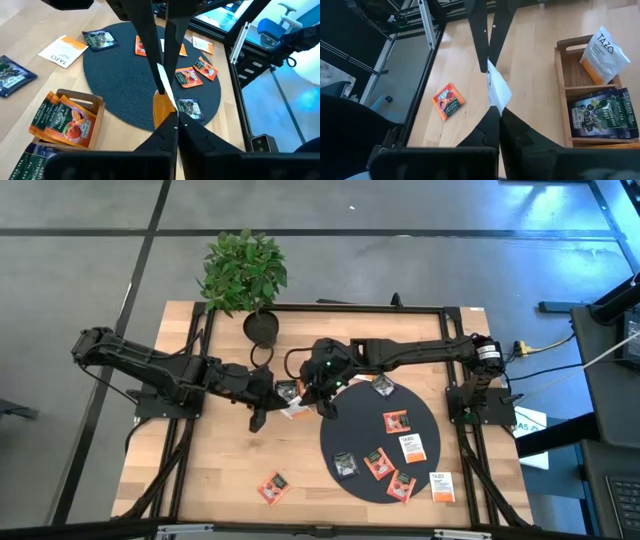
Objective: Pick & Place Tea
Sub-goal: Put the white tea bag into the left section of the wooden organizer
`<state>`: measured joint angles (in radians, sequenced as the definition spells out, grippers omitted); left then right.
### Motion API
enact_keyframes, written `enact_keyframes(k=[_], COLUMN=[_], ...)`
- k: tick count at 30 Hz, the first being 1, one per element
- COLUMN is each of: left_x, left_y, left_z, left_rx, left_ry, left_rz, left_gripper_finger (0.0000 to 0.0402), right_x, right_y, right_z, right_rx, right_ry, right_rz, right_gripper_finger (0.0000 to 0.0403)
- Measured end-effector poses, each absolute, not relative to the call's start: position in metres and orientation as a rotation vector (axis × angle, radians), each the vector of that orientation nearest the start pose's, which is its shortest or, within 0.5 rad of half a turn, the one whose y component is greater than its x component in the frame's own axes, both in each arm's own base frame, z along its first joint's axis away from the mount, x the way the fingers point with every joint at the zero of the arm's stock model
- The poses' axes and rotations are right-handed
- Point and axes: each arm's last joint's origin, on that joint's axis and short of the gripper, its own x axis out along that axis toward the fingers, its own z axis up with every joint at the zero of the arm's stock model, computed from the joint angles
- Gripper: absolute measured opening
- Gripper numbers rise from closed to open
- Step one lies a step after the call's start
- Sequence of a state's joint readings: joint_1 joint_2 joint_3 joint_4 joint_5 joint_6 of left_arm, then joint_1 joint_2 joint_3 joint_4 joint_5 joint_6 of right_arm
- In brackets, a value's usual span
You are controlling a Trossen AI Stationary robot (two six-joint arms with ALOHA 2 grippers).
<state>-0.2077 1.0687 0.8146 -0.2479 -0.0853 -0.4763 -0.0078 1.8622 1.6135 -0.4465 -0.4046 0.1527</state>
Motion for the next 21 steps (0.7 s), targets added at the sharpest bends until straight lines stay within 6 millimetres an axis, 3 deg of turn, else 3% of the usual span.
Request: enact_keyframes(k=[4,11,16,21], left_x=[0.223,0.214,0.207,0.198], left_y=[-0.044,-0.038,-0.022,-0.004], left_z=[0.282,0.268,0.259,0.254], left_rx=[-0.368,-0.296,-0.306,-0.34], left_ry=[0.552,0.729,0.86,0.941], left_rz=[0.007,0.014,0.103,0.21], left_gripper_finger=[0.0003,0.0002,0.0002,0.0003], right_x=[0.42,0.414,0.408,0.408], right_y=[0.009,-0.004,-0.019,-0.026], right_z=[0.294,0.288,0.282,0.282], right_rx=[0.252,0.315,0.343,0.354], right_ry=[0.706,0.792,0.868,0.868], right_rz=[0.37,0.354,0.297,0.282], right_gripper_finger=[0.0023,0.0112,0.0153,0.0166])
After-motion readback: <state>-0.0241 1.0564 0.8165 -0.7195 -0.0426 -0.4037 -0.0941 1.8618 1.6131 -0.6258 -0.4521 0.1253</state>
